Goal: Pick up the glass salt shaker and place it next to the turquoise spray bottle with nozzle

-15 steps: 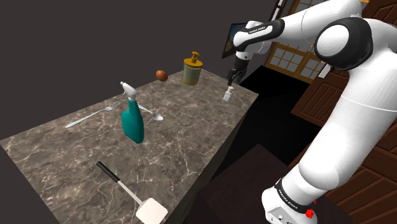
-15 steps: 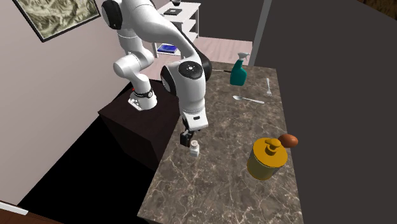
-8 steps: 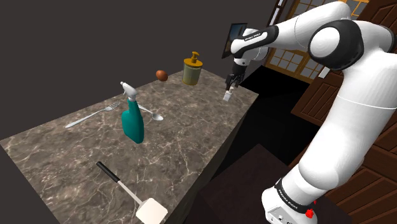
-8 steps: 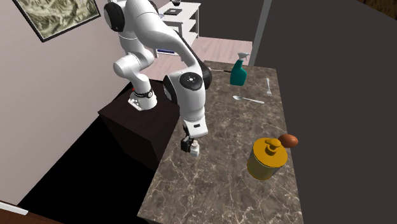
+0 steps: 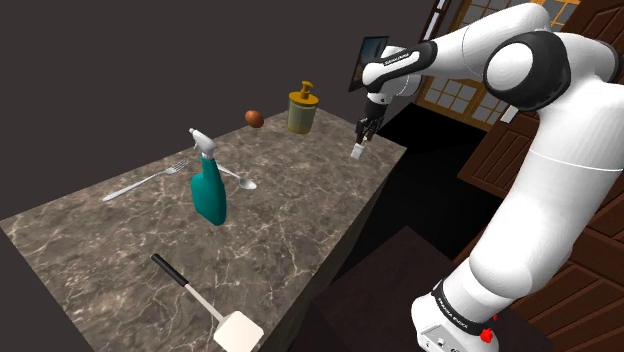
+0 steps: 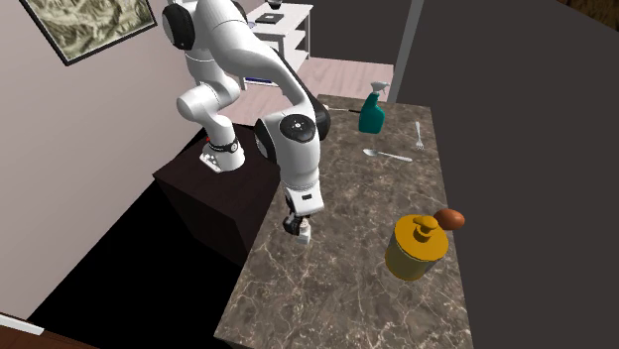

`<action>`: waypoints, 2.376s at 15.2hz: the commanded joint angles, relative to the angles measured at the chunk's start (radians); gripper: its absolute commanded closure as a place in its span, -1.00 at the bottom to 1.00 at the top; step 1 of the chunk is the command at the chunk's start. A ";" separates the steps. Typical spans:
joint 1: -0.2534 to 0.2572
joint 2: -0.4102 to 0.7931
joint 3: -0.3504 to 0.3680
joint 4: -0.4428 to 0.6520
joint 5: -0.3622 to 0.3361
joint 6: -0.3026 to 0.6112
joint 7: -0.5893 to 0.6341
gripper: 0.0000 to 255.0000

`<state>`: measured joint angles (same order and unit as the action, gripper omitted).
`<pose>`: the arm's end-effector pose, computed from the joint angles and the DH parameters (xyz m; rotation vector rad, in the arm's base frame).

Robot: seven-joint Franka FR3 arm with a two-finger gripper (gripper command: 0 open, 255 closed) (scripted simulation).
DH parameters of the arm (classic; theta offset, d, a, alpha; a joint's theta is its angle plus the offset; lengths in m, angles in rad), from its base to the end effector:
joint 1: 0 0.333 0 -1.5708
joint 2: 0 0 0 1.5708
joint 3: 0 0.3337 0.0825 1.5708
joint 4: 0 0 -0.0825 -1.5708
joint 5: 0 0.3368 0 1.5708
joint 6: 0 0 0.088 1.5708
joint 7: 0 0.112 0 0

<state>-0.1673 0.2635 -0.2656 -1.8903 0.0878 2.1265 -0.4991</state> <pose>0.5302 -0.2291 0.4076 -3.1286 -0.0428 0.0196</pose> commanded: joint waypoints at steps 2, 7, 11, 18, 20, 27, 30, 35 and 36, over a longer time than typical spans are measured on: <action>0.000 0.000 0.000 0.000 0.000 0.000 0.000 1.00; 0.000 0.000 0.000 0.000 0.000 0.000 0.000 1.00; 0.001 -0.012 -0.001 0.012 -0.004 -0.023 0.003 1.00; 0.003 -0.046 -0.005 0.063 -0.017 -0.108 0.012 1.00; 0.004 -0.054 -0.006 0.080 -0.020 -0.132 0.014 1.00; 0.005 -0.077 -0.008 0.146 -0.028 -0.220 0.020 1.00; 0.004 -0.083 -0.008 0.178 -0.031 -0.258 0.022 1.00; 0.004 -0.090 -0.009 0.237 -0.033 -0.323 0.024 1.00; 0.004 -0.090 -0.010 0.250 -0.034 -0.336 0.024 1.00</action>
<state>-0.1625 0.1736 -0.2743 -1.6525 0.0543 1.8032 -0.4736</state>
